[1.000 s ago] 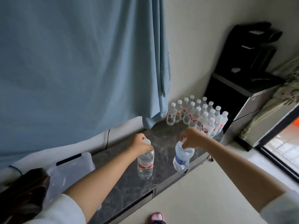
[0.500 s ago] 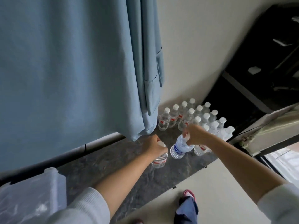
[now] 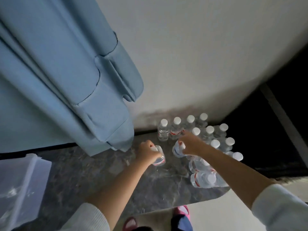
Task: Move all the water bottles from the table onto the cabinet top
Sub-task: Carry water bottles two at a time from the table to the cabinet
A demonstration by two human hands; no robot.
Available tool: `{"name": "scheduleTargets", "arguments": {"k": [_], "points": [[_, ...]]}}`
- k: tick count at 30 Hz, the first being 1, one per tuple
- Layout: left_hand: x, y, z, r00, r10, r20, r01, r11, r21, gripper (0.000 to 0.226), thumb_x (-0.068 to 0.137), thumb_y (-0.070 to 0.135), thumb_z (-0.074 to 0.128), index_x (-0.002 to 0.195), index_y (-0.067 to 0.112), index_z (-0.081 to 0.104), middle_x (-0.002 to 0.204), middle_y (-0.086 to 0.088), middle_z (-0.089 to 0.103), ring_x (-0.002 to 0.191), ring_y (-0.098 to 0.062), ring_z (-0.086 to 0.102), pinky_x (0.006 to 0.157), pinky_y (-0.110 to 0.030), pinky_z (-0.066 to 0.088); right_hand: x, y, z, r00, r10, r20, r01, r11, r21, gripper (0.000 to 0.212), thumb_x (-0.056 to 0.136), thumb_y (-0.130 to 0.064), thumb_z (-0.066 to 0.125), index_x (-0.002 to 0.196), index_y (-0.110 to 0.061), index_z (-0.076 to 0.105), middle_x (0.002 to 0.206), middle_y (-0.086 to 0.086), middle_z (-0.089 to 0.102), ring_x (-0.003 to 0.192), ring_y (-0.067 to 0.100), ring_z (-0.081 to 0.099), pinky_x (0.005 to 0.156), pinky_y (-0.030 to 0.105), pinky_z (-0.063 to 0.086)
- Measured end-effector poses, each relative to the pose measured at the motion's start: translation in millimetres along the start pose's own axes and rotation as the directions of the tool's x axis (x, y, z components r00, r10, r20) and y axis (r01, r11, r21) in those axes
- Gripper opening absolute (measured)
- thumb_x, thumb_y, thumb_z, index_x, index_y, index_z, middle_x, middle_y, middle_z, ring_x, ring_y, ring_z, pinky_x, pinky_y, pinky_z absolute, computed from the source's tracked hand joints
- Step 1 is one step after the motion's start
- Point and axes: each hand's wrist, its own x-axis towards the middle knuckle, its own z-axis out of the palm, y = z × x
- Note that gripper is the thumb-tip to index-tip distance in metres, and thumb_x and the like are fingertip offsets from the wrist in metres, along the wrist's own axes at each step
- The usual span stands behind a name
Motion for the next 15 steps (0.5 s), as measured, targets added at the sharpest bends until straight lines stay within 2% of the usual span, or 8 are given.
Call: {"name": "scheduleTargets", "arguments": {"k": [2, 4, 5, 7, 12, 15], "points": [[14.4, 8.8, 14.1, 1.000, -0.022, 0.000, 0.022, 1.000, -0.016, 0.008, 0.074, 0.007, 0.062, 0.075, 0.012, 0.056, 0.086, -0.006, 0.056, 0.094, -0.027, 0.059, 0.069, -0.026, 0.041, 17.6, 12.7, 2.4, 1.000, -0.015, -0.003, 0.015, 1.000, 0.019, 0.028, 0.086, -0.007, 0.055, 0.113, -0.005, 0.064, 0.121, 0.014, 0.061, 0.112, 0.024, 0.057, 0.094, 0.026, 0.046], [26.4, 14.0, 25.8, 0.999, -0.036, -0.002, 0.036, 0.999, -0.014, 0.022, 0.074, 0.003, 0.061, 0.095, 0.002, 0.063, 0.105, -0.013, 0.059, 0.101, -0.028, 0.059, 0.074, -0.026, 0.045, 31.4, 19.2, 3.7, 1.000, -0.004, -0.010, 0.004, 0.999, 0.053, 0.029, 0.086, -0.005, 0.056, 0.114, -0.005, 0.064, 0.121, 0.015, 0.062, 0.112, 0.024, 0.059, 0.093, 0.026, 0.047], [34.1, 16.4, 32.0, 0.999, -0.035, 0.004, 0.035, 0.999, -0.035, 0.026, 0.073, 0.001, 0.062, 0.099, 0.000, 0.062, 0.110, -0.014, 0.058, 0.101, -0.029, 0.059, 0.076, -0.027, 0.049, 39.1, 23.7, 5.0, 1.000, 0.004, -0.012, -0.003, 0.998, 0.069, 0.030, 0.087, -0.005, 0.056, 0.116, -0.005, 0.063, 0.121, 0.014, 0.062, 0.113, 0.024, 0.058, 0.094, 0.025, 0.047], [48.6, 18.8, 44.2, 0.999, -0.034, 0.008, 0.034, 0.997, -0.065, 0.028, 0.072, 0.001, 0.064, 0.100, -0.001, 0.062, 0.113, -0.016, 0.055, 0.101, -0.030, 0.059, 0.079, -0.034, 0.055, 53.1, 29.7, 8.3, 1.000, 0.015, -0.014, -0.013, 0.995, 0.095, 0.032, 0.087, -0.003, 0.056, 0.119, -0.005, 0.061, 0.123, 0.014, 0.061, 0.115, 0.023, 0.056, 0.097, 0.024, 0.045], [75.1, 21.7, 60.5, 1.000, -0.018, 0.001, 0.018, 0.999, -0.048, 0.032, 0.073, 0.004, 0.067, 0.104, 0.001, 0.061, 0.109, -0.012, 0.055, 0.095, -0.024, 0.056, 0.071, -0.025, 0.043, 80.1, 40.1, 24.5, 0.999, 0.033, -0.017, -0.030, 0.992, 0.123, 0.033, 0.085, -0.005, 0.059, 0.118, -0.004, 0.059, 0.122, 0.014, 0.060, 0.114, 0.024, 0.056, 0.096, 0.025, 0.045], [82.8, 20.8, 64.3, 1.000, -0.009, -0.007, 0.009, 0.999, -0.042, 0.032, 0.073, 0.004, 0.067, 0.103, 0.001, 0.060, 0.100, -0.005, 0.048, 0.085, -0.016, 0.048, 0.070, -0.026, 0.044, 89.6, 45.1, 29.6, 0.999, 0.033, -0.012, -0.031, 0.992, 0.121, 0.037, 0.084, -0.006, 0.062, 0.120, -0.004, 0.055, 0.125, 0.014, 0.056, 0.117, 0.025, 0.052, 0.098, 0.028, 0.044]]}}
